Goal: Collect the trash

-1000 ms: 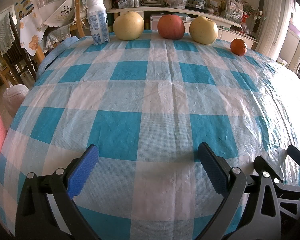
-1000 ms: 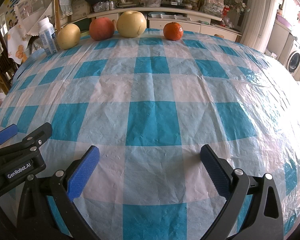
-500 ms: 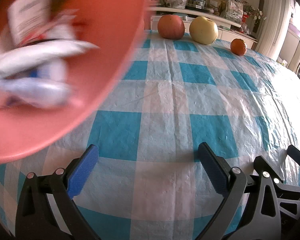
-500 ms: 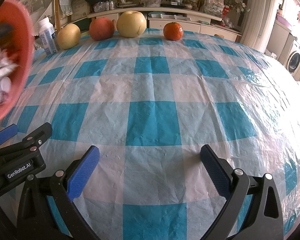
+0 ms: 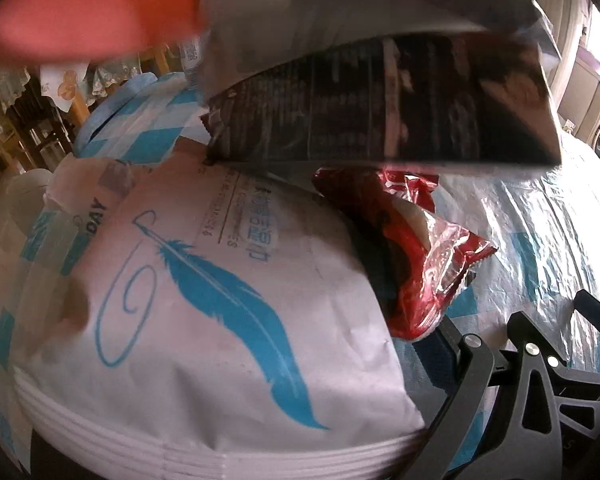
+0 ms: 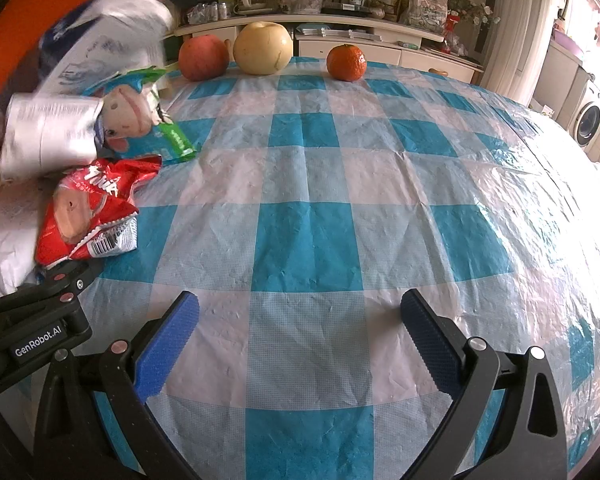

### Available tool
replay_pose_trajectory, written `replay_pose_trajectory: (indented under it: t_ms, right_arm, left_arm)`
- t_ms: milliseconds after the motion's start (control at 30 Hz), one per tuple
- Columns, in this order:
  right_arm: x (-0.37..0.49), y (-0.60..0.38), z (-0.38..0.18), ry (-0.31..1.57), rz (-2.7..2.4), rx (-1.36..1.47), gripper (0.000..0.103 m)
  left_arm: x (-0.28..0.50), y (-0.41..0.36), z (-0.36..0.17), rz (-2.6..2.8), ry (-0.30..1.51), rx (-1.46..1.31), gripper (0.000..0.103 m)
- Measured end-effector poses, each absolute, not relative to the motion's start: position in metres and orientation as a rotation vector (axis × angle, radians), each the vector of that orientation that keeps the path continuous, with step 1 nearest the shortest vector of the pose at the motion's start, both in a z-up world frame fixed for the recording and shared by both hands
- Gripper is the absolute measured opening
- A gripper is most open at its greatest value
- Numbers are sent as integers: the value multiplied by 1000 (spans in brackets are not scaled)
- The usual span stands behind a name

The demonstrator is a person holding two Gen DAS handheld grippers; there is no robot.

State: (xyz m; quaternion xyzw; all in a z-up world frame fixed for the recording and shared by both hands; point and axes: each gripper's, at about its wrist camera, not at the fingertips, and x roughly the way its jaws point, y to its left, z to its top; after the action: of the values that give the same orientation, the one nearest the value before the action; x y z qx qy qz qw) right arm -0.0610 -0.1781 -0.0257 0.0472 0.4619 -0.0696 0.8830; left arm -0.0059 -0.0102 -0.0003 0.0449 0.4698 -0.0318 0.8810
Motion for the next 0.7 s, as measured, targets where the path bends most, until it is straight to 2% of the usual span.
replay_pose_trajectory:
  t_ms: [700]
  right_arm:
    - [-61,-178,-26,962,-145,99,99]
  left_arm:
    - [-6,-11,0,-68,980,93,99]
